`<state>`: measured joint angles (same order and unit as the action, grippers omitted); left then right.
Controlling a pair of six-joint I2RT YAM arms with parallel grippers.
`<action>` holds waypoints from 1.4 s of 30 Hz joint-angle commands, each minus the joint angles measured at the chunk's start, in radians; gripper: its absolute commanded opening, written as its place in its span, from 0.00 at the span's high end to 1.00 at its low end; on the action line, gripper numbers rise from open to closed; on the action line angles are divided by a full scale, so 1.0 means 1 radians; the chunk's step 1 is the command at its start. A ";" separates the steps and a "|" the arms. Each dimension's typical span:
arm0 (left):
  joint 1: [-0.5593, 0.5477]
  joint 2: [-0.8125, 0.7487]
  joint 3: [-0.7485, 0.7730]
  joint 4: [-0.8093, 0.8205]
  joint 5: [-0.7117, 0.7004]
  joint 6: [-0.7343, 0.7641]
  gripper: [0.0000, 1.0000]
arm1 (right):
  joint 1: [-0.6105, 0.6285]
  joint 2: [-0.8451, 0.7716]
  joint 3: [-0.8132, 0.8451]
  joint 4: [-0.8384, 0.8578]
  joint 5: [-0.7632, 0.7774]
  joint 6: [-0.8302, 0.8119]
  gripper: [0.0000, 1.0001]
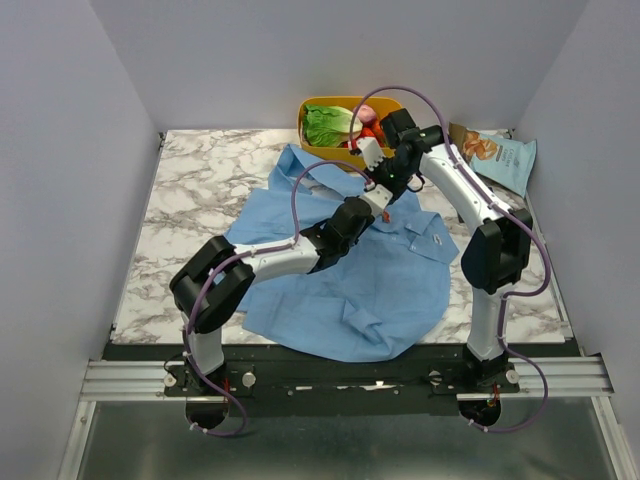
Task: Remove the brooch from the garment
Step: Remove the brooch from the clothes.
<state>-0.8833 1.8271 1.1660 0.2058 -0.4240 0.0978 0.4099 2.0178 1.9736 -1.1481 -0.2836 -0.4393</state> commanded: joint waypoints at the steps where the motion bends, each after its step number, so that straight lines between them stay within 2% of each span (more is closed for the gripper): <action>1: 0.032 -0.034 -0.002 0.032 -0.131 0.040 1.00 | -0.014 -0.039 -0.012 -0.070 0.054 -0.052 0.99; 12: 0.041 0.003 0.017 0.064 -0.236 0.075 1.00 | -0.014 -0.051 -0.088 -0.144 -0.017 -0.128 0.99; 18: 0.043 -0.005 0.032 0.017 -0.139 0.051 1.00 | -0.014 -0.079 -0.116 -0.142 -0.035 -0.138 0.99; 22: 0.043 -0.026 0.027 -0.023 -0.076 0.030 0.86 | -0.016 -0.080 -0.107 -0.130 -0.042 -0.131 0.99; 30: 0.043 -0.093 0.011 -0.081 0.049 0.003 0.84 | -0.026 -0.077 -0.094 -0.067 -0.031 -0.081 0.99; 34: 0.043 -0.109 -0.005 -0.106 0.184 -0.001 0.75 | -0.031 -0.057 -0.085 -0.001 -0.026 -0.049 0.99; 37: 0.044 -0.103 0.004 -0.118 0.211 -0.013 0.67 | -0.029 -0.025 -0.058 0.008 -0.043 -0.026 0.99; 42: 0.044 -0.086 0.032 -0.146 0.244 -0.029 0.62 | -0.029 0.001 -0.021 0.021 -0.066 -0.004 0.99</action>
<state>-0.8379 1.7473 1.1706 0.1047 -0.2543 0.0959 0.3840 1.9911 1.9072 -1.1656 -0.3202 -0.4797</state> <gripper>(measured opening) 0.370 0.012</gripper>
